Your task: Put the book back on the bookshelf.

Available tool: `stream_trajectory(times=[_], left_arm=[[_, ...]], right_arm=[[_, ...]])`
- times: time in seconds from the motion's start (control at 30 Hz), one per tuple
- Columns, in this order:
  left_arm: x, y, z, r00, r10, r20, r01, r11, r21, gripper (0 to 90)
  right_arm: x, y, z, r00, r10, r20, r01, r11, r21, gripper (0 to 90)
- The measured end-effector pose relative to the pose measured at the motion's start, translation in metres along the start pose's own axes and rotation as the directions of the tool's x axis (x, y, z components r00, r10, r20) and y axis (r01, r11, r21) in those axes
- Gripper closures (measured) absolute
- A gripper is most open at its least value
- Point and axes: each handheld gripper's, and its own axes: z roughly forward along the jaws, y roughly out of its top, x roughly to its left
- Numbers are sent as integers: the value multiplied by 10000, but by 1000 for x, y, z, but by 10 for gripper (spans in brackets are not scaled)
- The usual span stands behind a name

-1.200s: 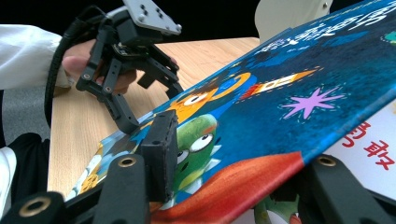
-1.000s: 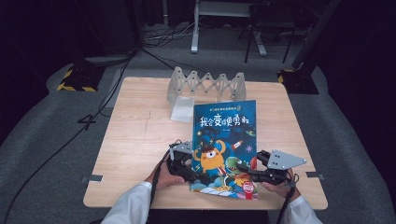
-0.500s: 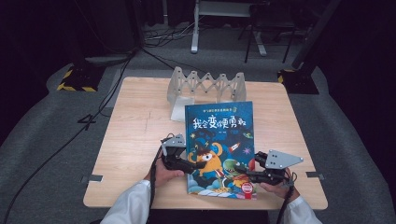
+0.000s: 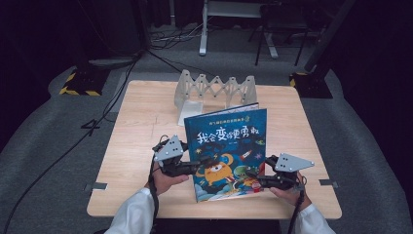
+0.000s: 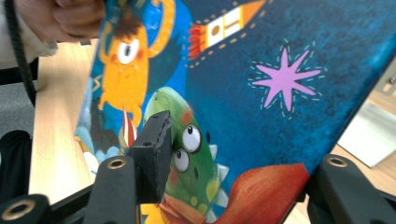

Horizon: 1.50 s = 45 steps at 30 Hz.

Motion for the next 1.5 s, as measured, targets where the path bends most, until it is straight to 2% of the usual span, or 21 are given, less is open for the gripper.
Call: stream_trajectory(times=[0.07, 0.17, 0.37, 0.43, 0.5, 0.53, 0.57, 0.6, 0.63, 0.7, 0.77, 0.83, 0.97, 1.03, 1.1, 1.13, 1.17, 1.2, 1.3, 1.37, 1.5], left_arm=[[-5, 6, -1, 9992, 213, -330, -221, 9995, -214, 528], [-8, 14, 2, 9992, 364, -186, -375, 9975, -602, 592], [-16, 25, 9, 9948, 1021, -68, -1023, 9935, -506, 638], [-17, 25, 10, 9943, 1061, -49, -1062, 9933, -459, 643], [-18, 26, 11, 9935, 1137, 6, -1135, 9923, -491, 652], [-18, 26, 11, 9928, 1200, 18, -1198, 9915, -501, 662], [-19, 26, 10, 9925, 1225, 23, -1222, 9909, -561, 715], [-20, 27, 10, 9919, 1273, 24, -1270, 9903, -573, 715], [-21, 27, 10, 9916, 1291, 29, -1287, 9901, -553, 728], [-23, 26, 10, 9905, 1375, -3, -1374, 9894, -463, 738], [-24, 25, 10, 9905, 1368, -100, -1371, 9895, -450, 733], [-25, 25, 10, 9896, 1435, -40, -1435, 9885, -475, 736], [-31, 31, 15, 9825, 1858, 140, -1851, 9818, -434, 741], [-33, 35, 18, 9773, 2083, 385, -2065, 9774, -459, 751], [-36, 39, 23, 9661, 2481, 713, -2455, 9684, -428, 761], [-36, 39, 23, 9661, 2481, 713, -2455, 9684, -428, 767], [-37, 41, 25, 9630, 2577, 789, -2554, 9661, -387, 767], [-38, 41, 28, 9622, 2600, 807, -2577, 9655, -376, 770], [-34, 37, 29, 9677, 2385, 820, -2344, 9705, -559, 774], [-32, 33, 29, 9703, 2186, 1034, -2127, 9749, -652, 775], [-35, 23, 29, 9712, 2145, 1034, -2093, 9761, -591, 779]], right_arm=[[-2, -1, 1, 10000, 65, -52, -65, 10000, -19, 466], [-4, -1, -1, 9998, 36, 180, -36, 10000, -6, 463], [-9, -4, -7, 9976, 106, 684, -105, 9999, -16, 447], [-10, -5, -7, 9969, 62, 779, -62, 10000, -13, 435], [-10, -7, -10, 9940, 9, 1092, -15, 10000, 48, 406], [-9, -9, -12, 9904, -57, 1379, 31, 9998, 188, 412], [-10, -14, -17, 9827, -178, 1843, 114, 9993, 358, 386], [-10, -14, -17, 9827, -178, 1843, 114, 9993, 358, 386], [-13, -17, -21, 9805, 8, 1964, -85, 9992, 384, 386], [-20, -23, -28, 9814, 629, 1811, -661, 9977, 120, 380], [-26, -22, -31, 9776, 952, 1875, -956, 9954, -69, 355], [-27, -20, -31, 9770, 867, 1947, -858, 9962, -131, 343], [-26, -16, -23, 9801, 716, 1854, -723, 9974, -31, 323], [-27, -15, -20, 9802, 802, 1810, -795, 9968, -110, 316], [-28, -13, -18, 9815, 920, 1681, -898, 9957, -205, 306], [-30, -11, -19, 9834, 992, 1516, -949, 9948, -359, 280], [-30, -11, -19, 9834, 992, 1516, -949, 9948, -359, 280], [-31, -9, -20, 9845, 1045, 1406, -989, 9940, -463, 279], [-34, -4, -24, 9831, 1230, 1355, -1114, 9897, -897, 333], [-33, -4, -24, 9828, 1119, 1470, -1012, 9918, -786, 342], [-33, -6, -27, 9852, 1065, 1342, -956, 9917, -858, 375]])
